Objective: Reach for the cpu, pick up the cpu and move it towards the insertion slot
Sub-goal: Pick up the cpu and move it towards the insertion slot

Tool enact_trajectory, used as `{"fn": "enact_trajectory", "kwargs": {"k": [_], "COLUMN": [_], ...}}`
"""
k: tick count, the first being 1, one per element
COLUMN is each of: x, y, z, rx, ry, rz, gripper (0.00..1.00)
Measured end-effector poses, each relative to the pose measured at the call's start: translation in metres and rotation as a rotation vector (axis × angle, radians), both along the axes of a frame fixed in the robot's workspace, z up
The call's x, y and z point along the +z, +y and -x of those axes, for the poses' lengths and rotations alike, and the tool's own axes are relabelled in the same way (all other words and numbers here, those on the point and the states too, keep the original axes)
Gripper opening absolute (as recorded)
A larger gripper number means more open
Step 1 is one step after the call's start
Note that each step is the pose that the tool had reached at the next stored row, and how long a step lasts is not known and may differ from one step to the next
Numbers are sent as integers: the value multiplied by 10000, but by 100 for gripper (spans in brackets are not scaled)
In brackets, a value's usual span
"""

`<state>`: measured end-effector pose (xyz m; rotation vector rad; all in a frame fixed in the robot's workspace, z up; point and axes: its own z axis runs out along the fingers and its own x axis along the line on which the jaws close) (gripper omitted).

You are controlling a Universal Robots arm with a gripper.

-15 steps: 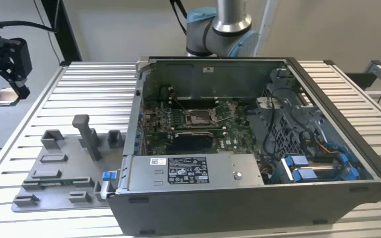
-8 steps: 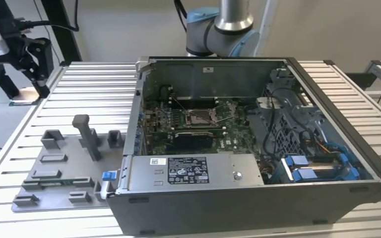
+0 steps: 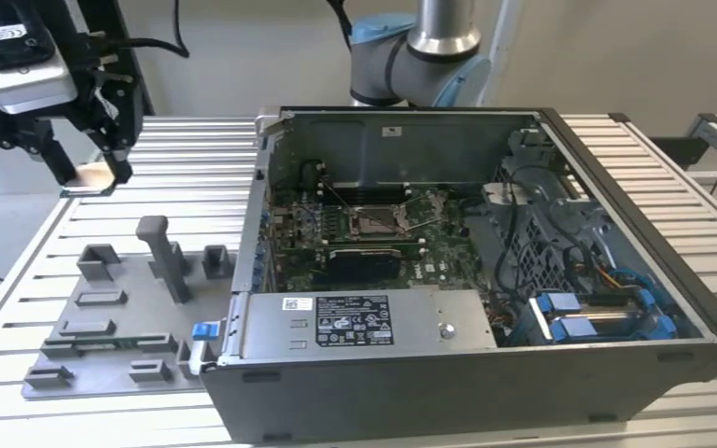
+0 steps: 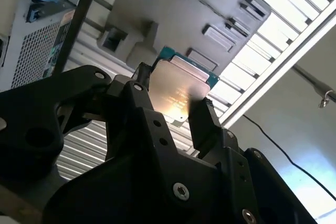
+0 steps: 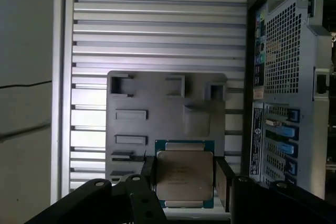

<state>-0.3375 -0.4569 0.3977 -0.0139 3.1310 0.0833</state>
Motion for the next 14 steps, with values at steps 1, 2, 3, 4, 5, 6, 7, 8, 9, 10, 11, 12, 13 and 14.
{"fn": "enact_trajectory", "kwargs": {"k": [1, 2, 3, 4, 5, 6, 7, 8, 9, 10, 11, 12, 13, 14], "x": [0, 0, 0, 0, 0, 0, 0, 0, 0, 0, 0, 0, 0, 0], "y": [1, 2, 3, 4, 4, 5, 7, 8, 9, 11, 14, 15, 16, 18], "z": [-38, -77, -119, -163, -209, -254, -301, -346, -391, -437, -480, -519, -555, -589], "rx": [0, -1, -1, -1, 0, 0, 0, -1, -1, -1, -1, 0, 0, -1], "ry": [0, 0, 0, -1, 0, 0, 0, -1, 0, -1, -1, -1, 0, 0], "rz": [0, 0, 0, 0, 0, 0, 0, 0, 0, 0, 0, 0, 0, 0], "gripper": [0, 0, 0, 0, 0, 0, 0, 0, 0, 0, 0, 0, 0, 0]}}
